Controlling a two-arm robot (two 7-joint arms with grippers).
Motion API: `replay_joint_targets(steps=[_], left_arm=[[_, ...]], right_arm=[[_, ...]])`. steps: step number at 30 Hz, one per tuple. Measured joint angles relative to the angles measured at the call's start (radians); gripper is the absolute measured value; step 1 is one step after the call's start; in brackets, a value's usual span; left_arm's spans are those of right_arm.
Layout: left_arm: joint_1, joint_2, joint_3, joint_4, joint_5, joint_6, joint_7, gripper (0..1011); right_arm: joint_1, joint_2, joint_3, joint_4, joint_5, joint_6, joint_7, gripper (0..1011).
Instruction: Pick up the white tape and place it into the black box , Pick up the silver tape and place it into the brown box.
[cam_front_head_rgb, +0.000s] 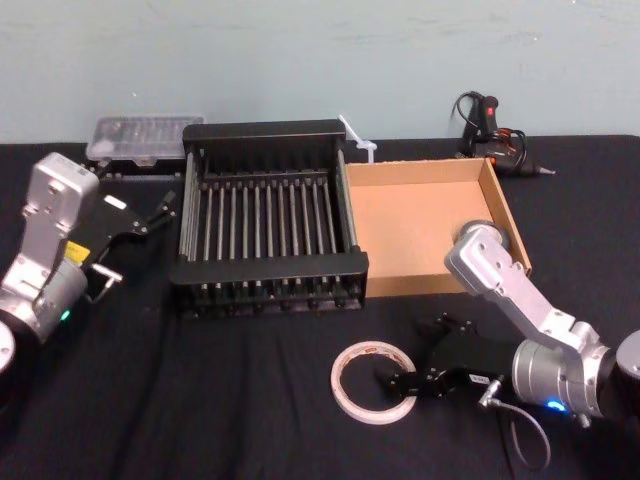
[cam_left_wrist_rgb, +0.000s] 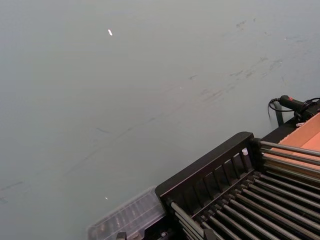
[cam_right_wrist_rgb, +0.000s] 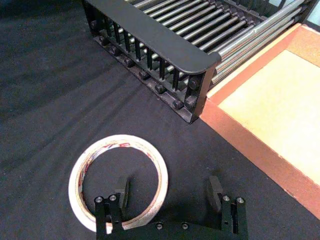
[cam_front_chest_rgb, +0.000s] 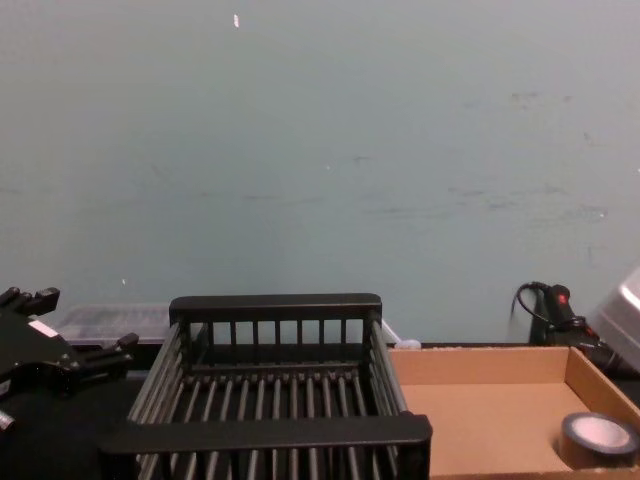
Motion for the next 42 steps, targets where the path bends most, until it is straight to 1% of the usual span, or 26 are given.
replay_joint_targets(steps=[12, 30, 42], left_arm=[[0.000, 0.000, 0.000, 0.000, 0.000, 0.000, 0.000, 1001], [0.000, 0.000, 0.000, 0.000, 0.000, 0.000, 0.000, 1001], [0.000, 0.000, 0.000, 0.000, 0.000, 0.000, 0.000, 1001]], right_arm=[[0.003, -0.016, 0.000, 0.013, -0.015, 0.006, 0.003, 1002], [0.004, -0.018, -0.003, 0.020, -0.038, 0.001, 0.016, 1002], [0.003, -0.021, -0.003, 0.021, -0.041, 0.000, 0.018, 1002]])
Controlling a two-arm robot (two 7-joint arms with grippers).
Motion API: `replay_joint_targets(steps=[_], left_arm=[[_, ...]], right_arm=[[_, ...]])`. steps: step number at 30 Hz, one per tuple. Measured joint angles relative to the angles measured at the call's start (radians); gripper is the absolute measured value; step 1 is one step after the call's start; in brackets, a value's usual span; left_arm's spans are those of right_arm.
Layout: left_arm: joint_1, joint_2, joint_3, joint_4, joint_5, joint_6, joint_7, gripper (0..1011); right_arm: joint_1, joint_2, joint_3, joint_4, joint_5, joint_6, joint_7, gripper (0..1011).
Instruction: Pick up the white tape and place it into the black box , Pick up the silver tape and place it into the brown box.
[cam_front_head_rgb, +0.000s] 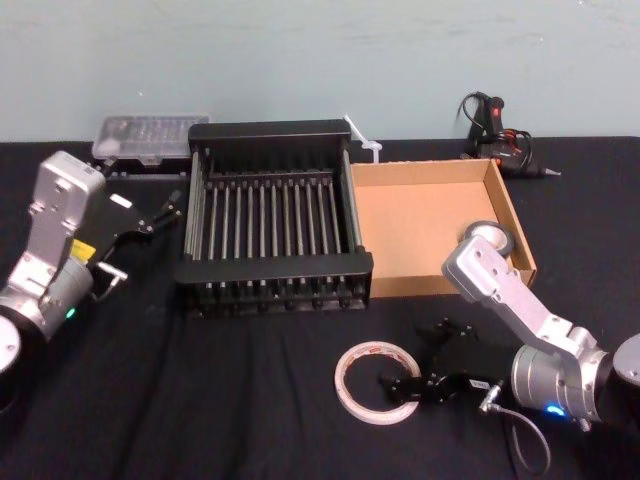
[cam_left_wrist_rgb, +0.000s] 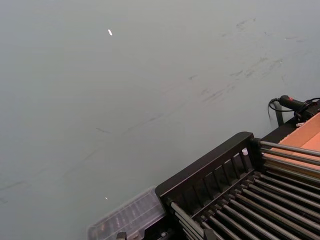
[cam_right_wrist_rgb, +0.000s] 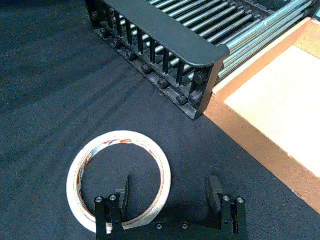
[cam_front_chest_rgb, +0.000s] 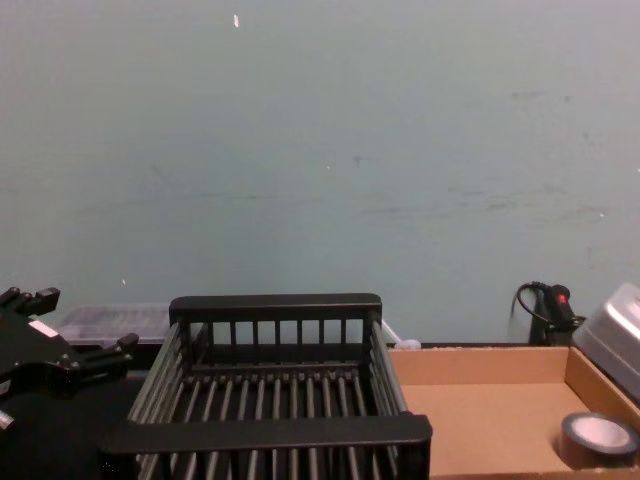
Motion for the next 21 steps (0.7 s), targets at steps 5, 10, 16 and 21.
replay_joint_targets(steps=[5, 10, 16, 21], left_arm=[[0.000, 0.000, 0.000, 0.000, 0.000, 0.000, 0.000, 1001], [0.000, 0.000, 0.000, 0.000, 0.000, 0.000, 0.000, 1001], [0.000, 0.000, 0.000, 0.000, 0.000, 0.000, 0.000, 1001], [0.000, 0.000, 0.000, 0.000, 0.000, 0.000, 0.000, 1001]], right_arm=[[0.000, 0.000, 0.000, 0.000, 0.000, 0.000, 0.000, 1003], [0.000, 0.001, 0.000, 0.000, 0.000, 0.000, 0.000, 998], [0.000, 0.001, 0.000, 0.000, 0.000, 0.000, -0.001, 903], [0.000, 0.001, 0.000, -0.001, 0.001, 0.000, -0.001, 743]])
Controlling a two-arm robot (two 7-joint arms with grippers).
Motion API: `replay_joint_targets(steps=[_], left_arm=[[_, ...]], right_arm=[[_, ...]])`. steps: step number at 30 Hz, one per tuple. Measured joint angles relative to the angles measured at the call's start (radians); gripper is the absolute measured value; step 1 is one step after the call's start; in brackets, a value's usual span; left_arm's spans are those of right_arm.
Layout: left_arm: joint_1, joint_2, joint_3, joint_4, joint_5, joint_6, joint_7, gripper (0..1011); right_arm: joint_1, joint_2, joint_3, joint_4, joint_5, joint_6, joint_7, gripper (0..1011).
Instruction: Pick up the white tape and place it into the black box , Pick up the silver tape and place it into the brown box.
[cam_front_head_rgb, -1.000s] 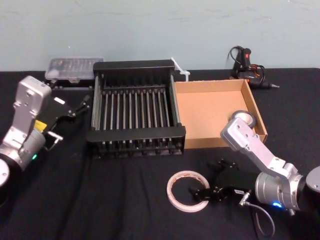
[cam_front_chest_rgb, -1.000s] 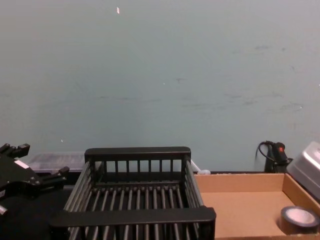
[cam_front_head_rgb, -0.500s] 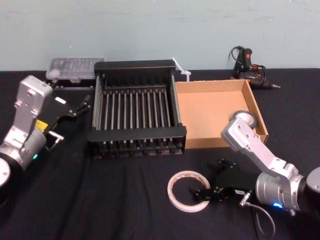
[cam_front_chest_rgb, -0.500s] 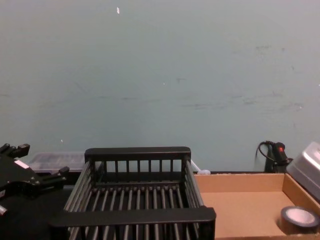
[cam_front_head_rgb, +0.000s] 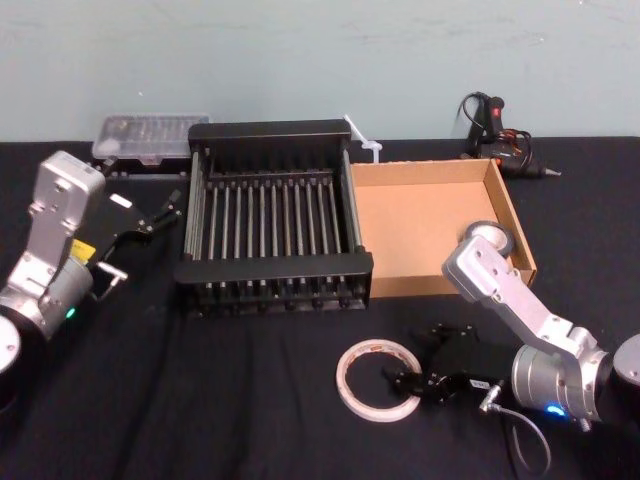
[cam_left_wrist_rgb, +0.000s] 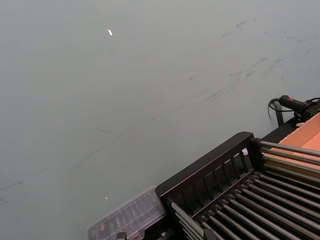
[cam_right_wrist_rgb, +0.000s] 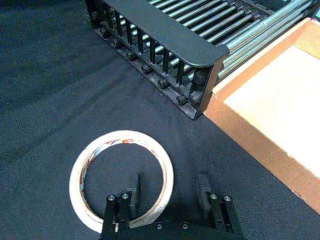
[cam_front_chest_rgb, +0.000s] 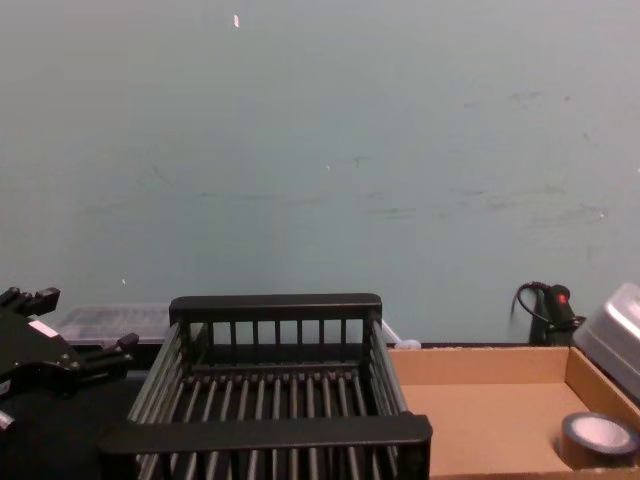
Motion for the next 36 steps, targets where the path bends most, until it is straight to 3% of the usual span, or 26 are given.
replay_joint_targets(steps=[19, 25, 36], left_arm=[[0.000, 0.000, 0.000, 0.000, 0.000, 0.000, 0.000, 1001], [0.000, 0.000, 0.000, 0.000, 0.000, 0.000, 0.000, 1001], [0.000, 0.000, 0.000, 0.000, 0.000, 0.000, 0.000, 1001]], right_arm=[[0.000, 0.000, 0.000, 0.000, 0.000, 0.000, 0.000, 151], [0.000, 0.000, 0.000, 0.000, 0.001, 0.000, 0.000, 97], [0.000, 0.000, 0.000, 0.000, 0.001, 0.000, 0.000, 97]])
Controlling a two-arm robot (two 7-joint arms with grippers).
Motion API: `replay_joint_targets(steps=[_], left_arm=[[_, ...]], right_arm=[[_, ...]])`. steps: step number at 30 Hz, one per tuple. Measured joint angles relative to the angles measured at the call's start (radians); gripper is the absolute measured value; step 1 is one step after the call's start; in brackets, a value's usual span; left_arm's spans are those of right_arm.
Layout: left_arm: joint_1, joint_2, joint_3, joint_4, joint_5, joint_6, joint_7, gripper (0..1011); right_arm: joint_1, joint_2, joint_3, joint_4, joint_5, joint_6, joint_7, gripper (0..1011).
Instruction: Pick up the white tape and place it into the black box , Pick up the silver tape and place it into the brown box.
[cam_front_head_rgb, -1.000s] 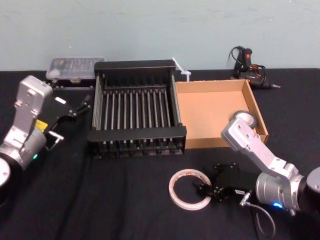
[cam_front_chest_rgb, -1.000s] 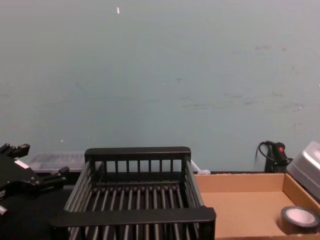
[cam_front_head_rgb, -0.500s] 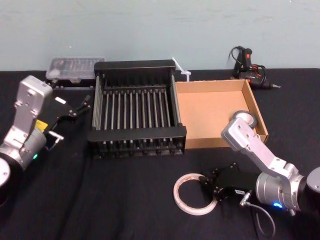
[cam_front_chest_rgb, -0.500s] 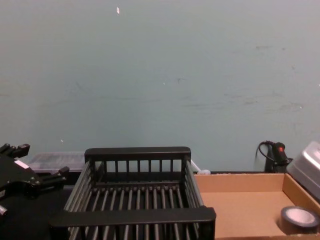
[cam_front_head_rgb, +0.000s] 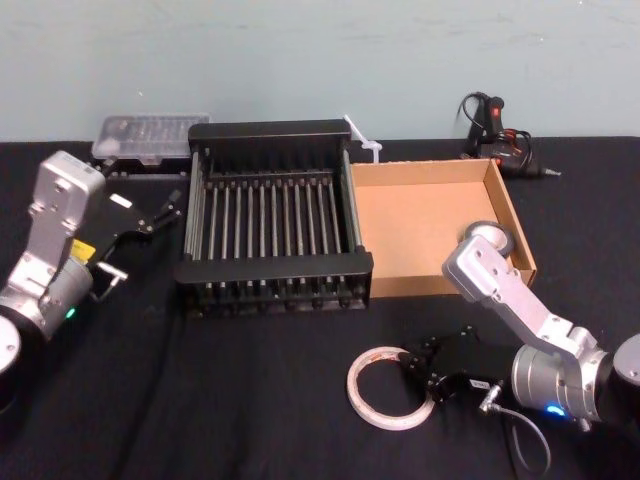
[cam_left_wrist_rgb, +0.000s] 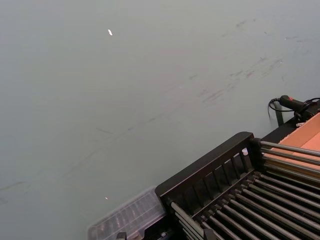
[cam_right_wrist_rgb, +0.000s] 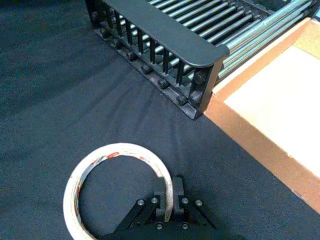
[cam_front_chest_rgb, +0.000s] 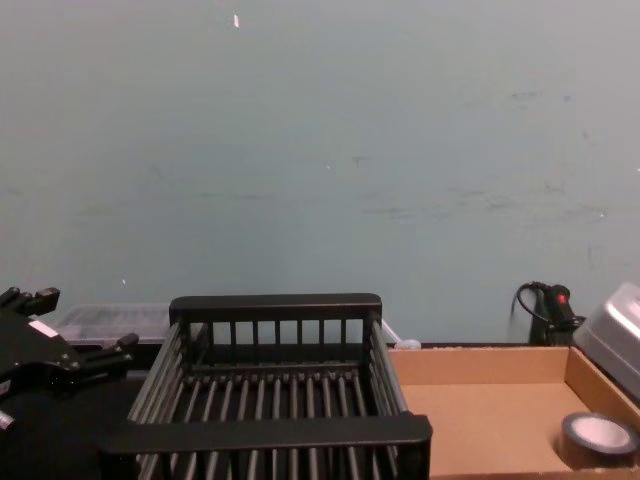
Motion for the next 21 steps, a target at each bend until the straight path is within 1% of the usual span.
replay_joint_targets(steps=[7, 11, 13, 17, 19, 21], left_arm=[[0.000, 0.000, 0.000, 0.000, 0.000, 0.000, 0.000, 1001], [0.000, 0.000, 0.000, 0.000, 0.000, 0.000, 0.000, 1001], [0.000, 0.000, 0.000, 0.000, 0.000, 0.000, 0.000, 1001], [0.000, 0.000, 0.000, 0.000, 0.000, 0.000, 0.000, 1001], [0.000, 0.000, 0.000, 0.000, 0.000, 0.000, 0.000, 1001], [0.000, 0.000, 0.000, 0.000, 0.000, 0.000, 0.000, 1001]], right_arm=[[-0.002, 0.000, 0.002, -0.001, 0.000, -0.003, -0.002, 98], [-0.012, 0.000, 0.017, -0.014, -0.004, -0.022, -0.016, 97], [-0.020, -0.003, 0.034, -0.024, -0.004, -0.037, -0.027, 98], [-0.025, -0.007, 0.049, -0.031, -0.003, -0.043, -0.036, 98], [-0.030, -0.010, 0.067, -0.038, 0.001, -0.046, -0.045, 97], [-0.032, -0.011, 0.076, -0.042, 0.003, -0.046, -0.050, 97]])
